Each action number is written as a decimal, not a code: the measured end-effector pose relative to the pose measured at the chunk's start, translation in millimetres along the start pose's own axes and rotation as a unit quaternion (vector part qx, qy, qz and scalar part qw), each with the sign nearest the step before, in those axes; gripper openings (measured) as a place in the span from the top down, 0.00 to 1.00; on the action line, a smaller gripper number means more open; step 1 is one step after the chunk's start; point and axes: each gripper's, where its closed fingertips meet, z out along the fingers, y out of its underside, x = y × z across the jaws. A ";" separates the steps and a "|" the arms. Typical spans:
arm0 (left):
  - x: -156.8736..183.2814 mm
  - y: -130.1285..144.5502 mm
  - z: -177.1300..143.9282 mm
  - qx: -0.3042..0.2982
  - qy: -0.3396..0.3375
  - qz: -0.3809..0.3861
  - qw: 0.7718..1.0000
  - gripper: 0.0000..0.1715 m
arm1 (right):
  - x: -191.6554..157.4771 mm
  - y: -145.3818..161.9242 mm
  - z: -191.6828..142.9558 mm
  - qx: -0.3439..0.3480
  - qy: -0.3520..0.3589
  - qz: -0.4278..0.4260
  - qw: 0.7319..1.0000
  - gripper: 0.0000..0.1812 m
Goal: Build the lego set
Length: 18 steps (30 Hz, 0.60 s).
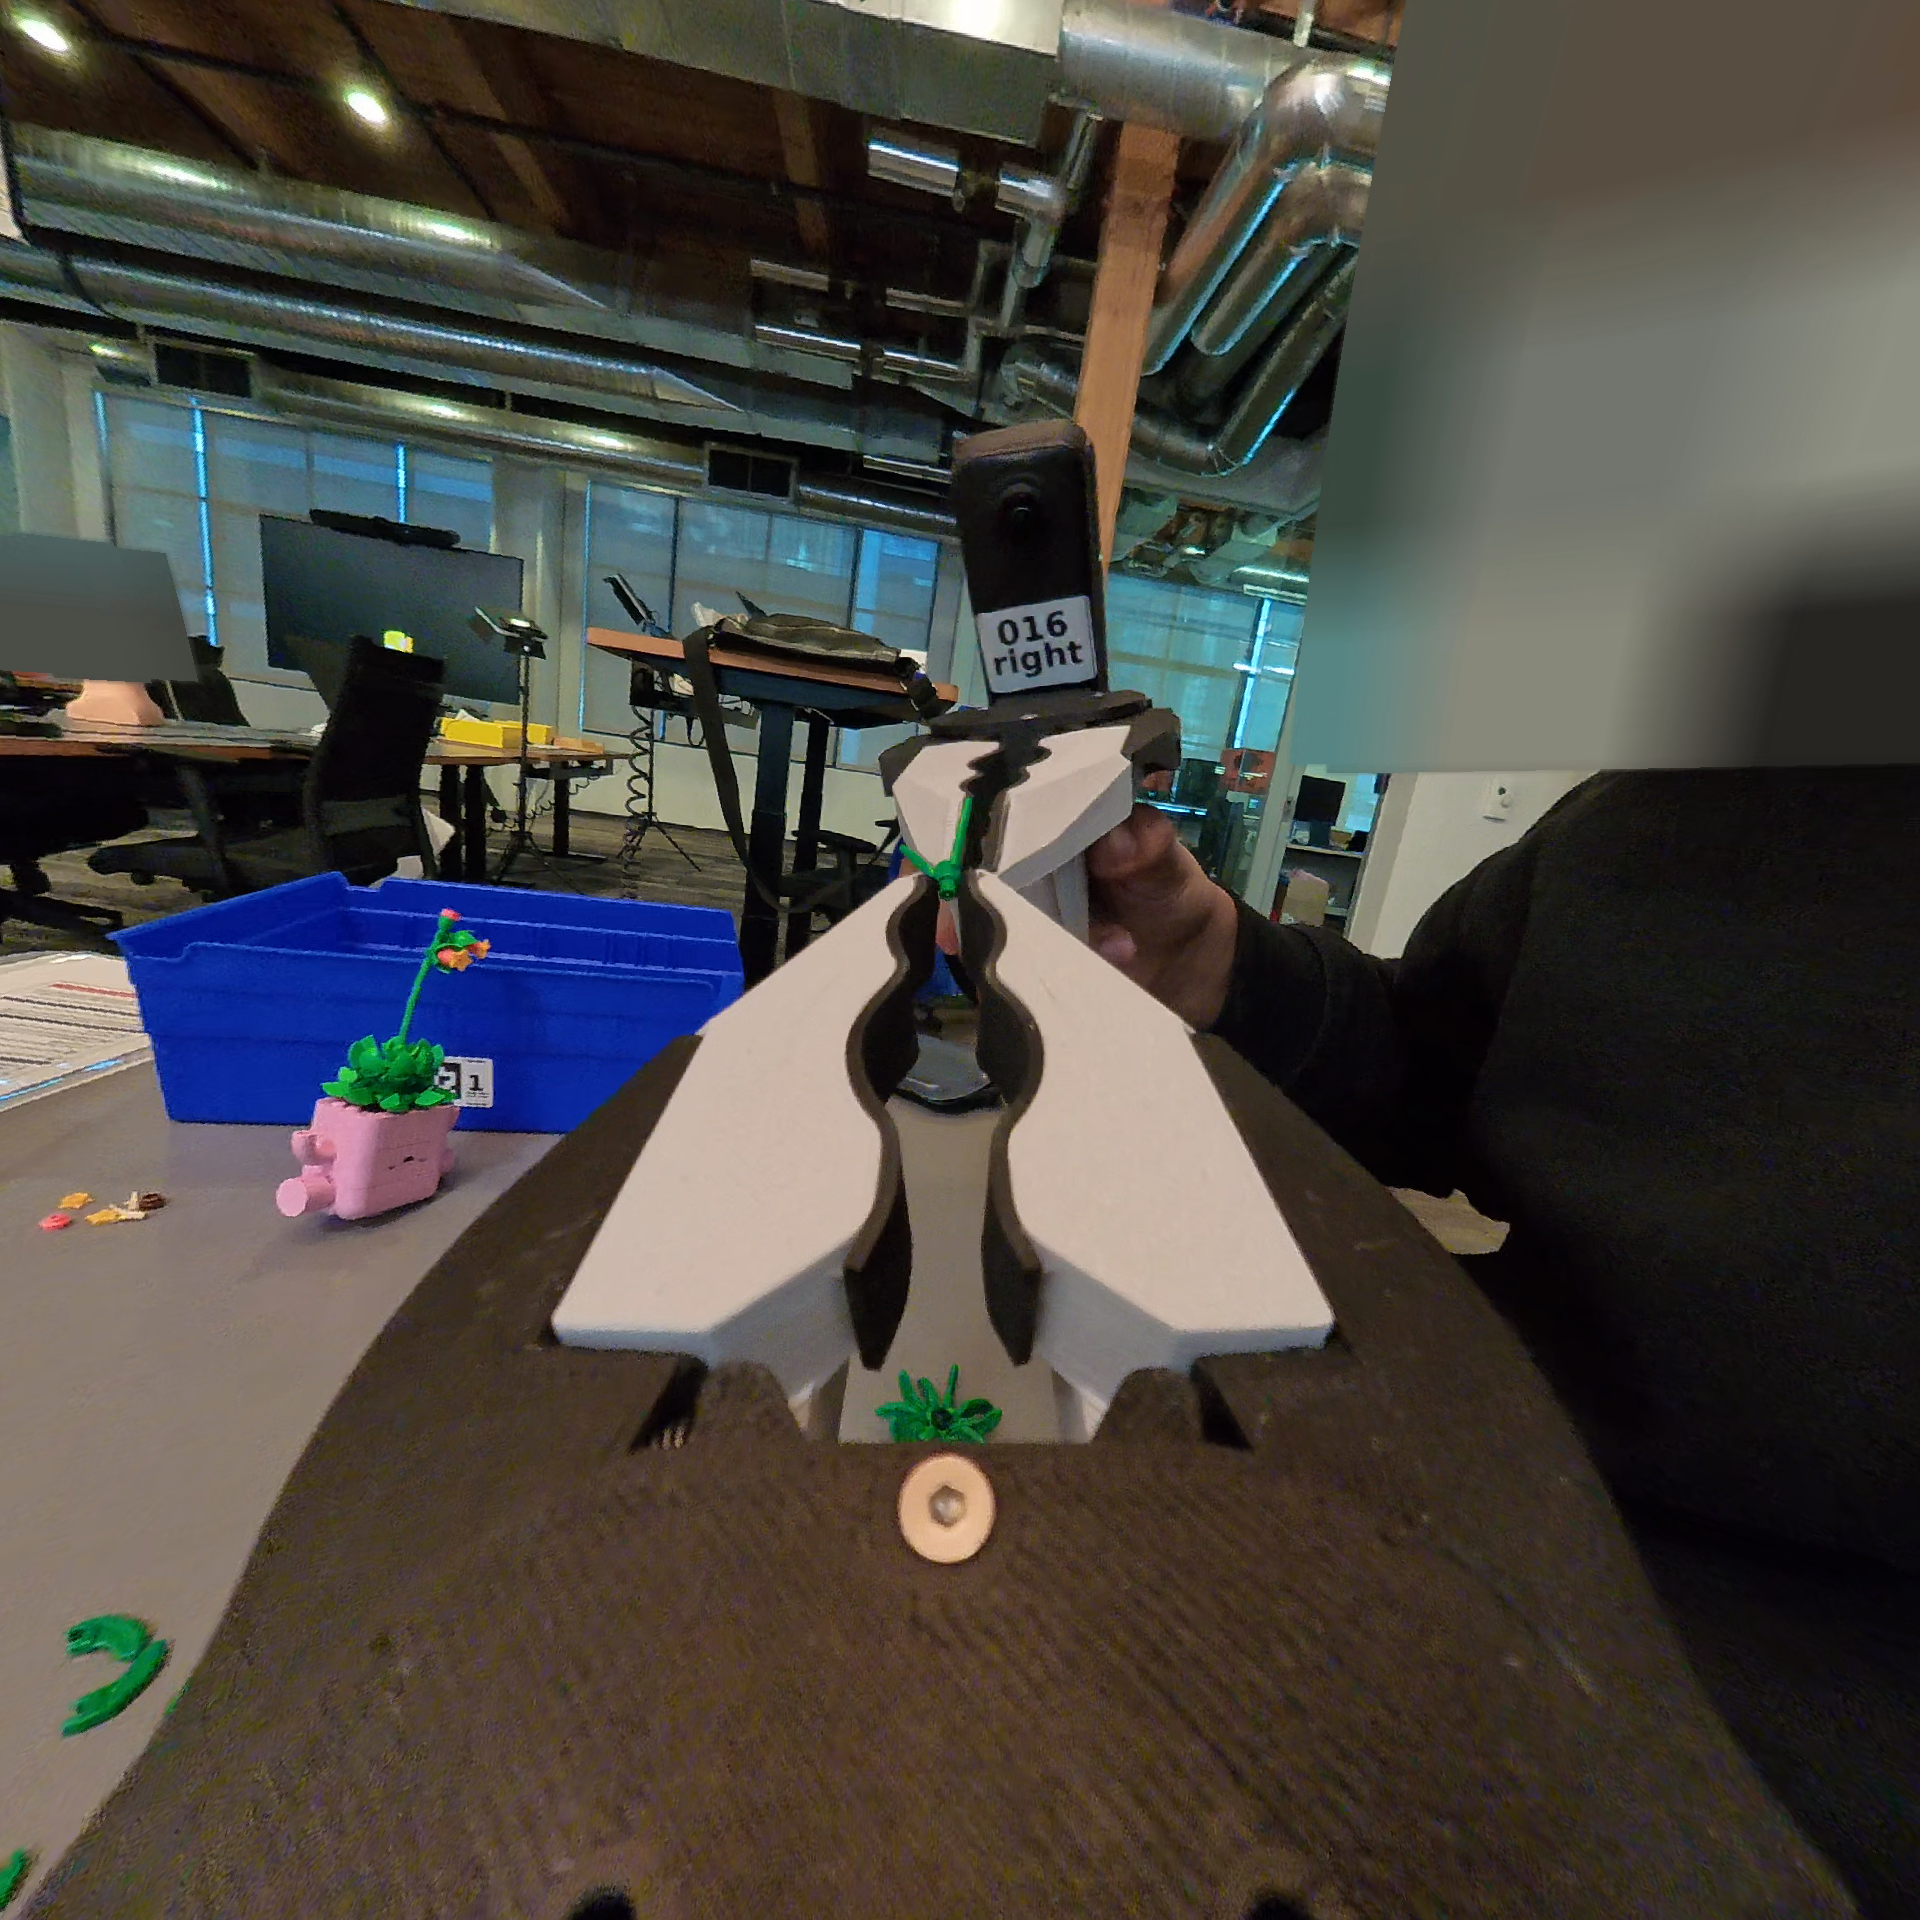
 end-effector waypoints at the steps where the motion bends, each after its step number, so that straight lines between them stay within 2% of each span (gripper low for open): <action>1: -1.7 -1.0 -1.5 0.003 -0.004 -0.001 1.000 0.99 | 0.3 -0.6 -0.1 0.003 0.002 -0.003 1.000 0.98; 5: -14.5 -7.0 -13.4 0.023 -0.032 -0.008 0.999 0.99 | 6.6 -4.8 -3.4 0.024 0.024 -0.007 0.999 0.93; 10: -41.0 -11.8 -39.1 0.043 -0.091 -0.027 0.995 0.99 | 20.9 -1.8 -6.8 0.048 0.058 -0.006 0.997 0.94; 15: -63.5 -22.2 -71.4 0.077 -0.150 -0.038 0.985 0.99 | 29.1 5.0 -3.5 0.052 0.047 0.026 0.997 0.94; 18: -72.5 -25.2 -87.3 0.091 -0.174 -0.043 0.980 0.99 | 40.8 6.1 -3.9 0.053 0.069 0.012 0.996 0.94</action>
